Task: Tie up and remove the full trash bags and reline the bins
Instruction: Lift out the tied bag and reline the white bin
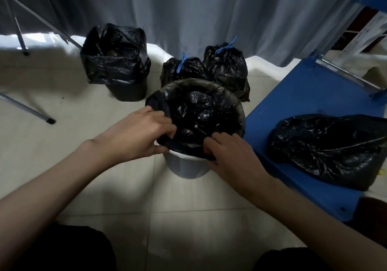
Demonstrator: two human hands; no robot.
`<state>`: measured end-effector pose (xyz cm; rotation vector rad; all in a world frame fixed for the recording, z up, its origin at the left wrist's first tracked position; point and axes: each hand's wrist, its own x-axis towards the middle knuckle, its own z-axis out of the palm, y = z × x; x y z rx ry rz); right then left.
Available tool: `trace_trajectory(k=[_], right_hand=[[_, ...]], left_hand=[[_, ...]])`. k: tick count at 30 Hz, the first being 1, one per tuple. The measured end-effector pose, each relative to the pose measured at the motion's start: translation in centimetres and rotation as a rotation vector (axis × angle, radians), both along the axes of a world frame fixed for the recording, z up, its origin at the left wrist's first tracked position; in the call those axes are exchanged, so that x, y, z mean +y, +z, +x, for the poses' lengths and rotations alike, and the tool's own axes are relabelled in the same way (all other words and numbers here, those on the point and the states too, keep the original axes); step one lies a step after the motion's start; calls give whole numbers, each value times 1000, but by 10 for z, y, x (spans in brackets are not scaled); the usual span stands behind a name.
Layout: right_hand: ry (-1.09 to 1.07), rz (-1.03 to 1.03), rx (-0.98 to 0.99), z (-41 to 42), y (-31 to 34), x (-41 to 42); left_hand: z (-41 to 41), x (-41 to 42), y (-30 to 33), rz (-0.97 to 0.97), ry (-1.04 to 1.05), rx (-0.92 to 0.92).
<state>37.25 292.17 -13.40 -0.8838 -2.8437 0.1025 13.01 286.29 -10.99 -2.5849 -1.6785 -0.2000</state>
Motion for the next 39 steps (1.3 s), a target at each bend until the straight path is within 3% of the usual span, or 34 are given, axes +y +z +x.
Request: trace_trajectory(k=[5, 14, 16, 19, 22, 25, 27, 31, 36, 38, 39], right_hand=[[62, 110, 62, 5, -7, -6], [127, 143, -8, 9, -24, -10], [96, 84, 60, 4, -15, -11], [-35, -53, 175, -2, 0, -7], [-178, -120, 102, -1, 2, 9], [-262, -75, 13, 3, -5, 23], [-316, -89, 62, 7, -5, 29], [-491, -253, 255, 14, -7, 46], [-553, -528, 343, 16, -11, 60], [-571, -560, 387, 17, -7, 60], [-587, -586, 402, 17, -5, 60]], left_hand=[[-15, -12, -6, -14, -4, 2], [-30, -18, -19, -307, 236, 180], [-33, -16, -14, -346, 375, 52], [-36, -6, -7, -195, 604, -297], [-39, 9, -17, -60, 821, -616], [-43, 21, -37, -191, 966, -981], [-42, 28, -44, -299, 1027, -1206], [-38, 38, -46, -399, 1050, -1407], [-40, 40, -46, -443, 1102, -1329], [-45, 37, -48, -437, 1104, -1133], [-47, 35, -50, -431, 1086, -946]])
